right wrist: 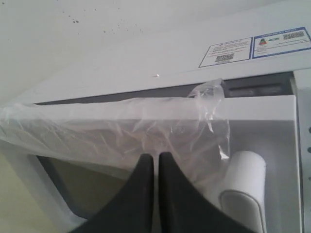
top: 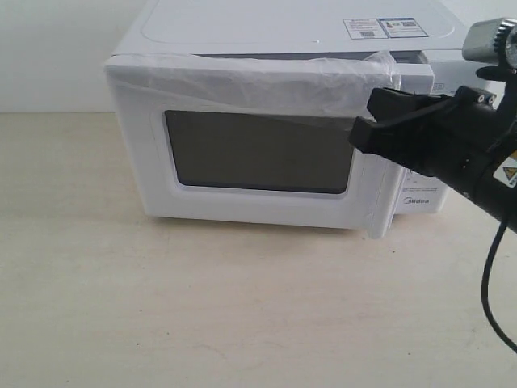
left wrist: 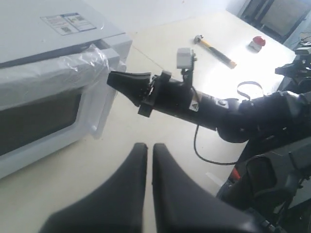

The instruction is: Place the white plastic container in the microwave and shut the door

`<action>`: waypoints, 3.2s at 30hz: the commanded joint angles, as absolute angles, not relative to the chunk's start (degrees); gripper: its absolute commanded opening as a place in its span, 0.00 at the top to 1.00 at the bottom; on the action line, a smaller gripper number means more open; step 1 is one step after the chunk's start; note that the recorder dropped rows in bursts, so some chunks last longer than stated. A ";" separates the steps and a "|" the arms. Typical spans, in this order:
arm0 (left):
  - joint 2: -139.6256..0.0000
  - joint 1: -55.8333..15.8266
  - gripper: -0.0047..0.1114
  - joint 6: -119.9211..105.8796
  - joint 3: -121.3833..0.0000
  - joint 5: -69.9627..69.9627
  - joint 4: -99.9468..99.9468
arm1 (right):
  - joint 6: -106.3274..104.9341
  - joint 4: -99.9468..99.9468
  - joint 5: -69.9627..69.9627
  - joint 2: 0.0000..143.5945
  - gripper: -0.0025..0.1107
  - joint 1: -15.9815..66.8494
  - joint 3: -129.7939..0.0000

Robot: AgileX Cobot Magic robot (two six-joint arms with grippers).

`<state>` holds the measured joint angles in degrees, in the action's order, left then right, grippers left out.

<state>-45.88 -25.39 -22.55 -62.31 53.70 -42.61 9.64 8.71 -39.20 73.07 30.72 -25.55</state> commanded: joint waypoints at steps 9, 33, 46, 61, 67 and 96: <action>-41.17 -25.86 0.92 -20.39 -62.41 57.09 -42.49 | 2.91 17.13 -43.57 79.06 0.98 31.38 -29.04; -41.08 -25.86 0.92 -20.39 -59.57 55.49 -43.86 | -4.89 26.51 -46.68 86.85 0.98 31.38 -34.02; -41.08 -25.86 0.92 -20.49 -59.57 55.72 -43.84 | -6.41 27.76 -44.22 87.94 0.98 31.38 -37.30; -41.08 -25.86 0.92 -20.50 -59.57 54.88 -43.00 | -12.53 30.44 -37.46 68.04 0.98 35.51 -27.23; -41.08 -25.86 0.92 -20.10 -59.57 53.37 -43.00 | -17.10 30.84 -32.07 53.01 0.98 35.51 -21.24; -41.08 -25.86 0.92 -20.10 -59.57 53.37 -43.00 | -18.35 31.20 22.58 25.88 0.98 35.51 -19.31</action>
<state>-41.54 -25.39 -20.69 -59.79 53.79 -43.05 -18.25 31.45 20.47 26.05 35.45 -19.64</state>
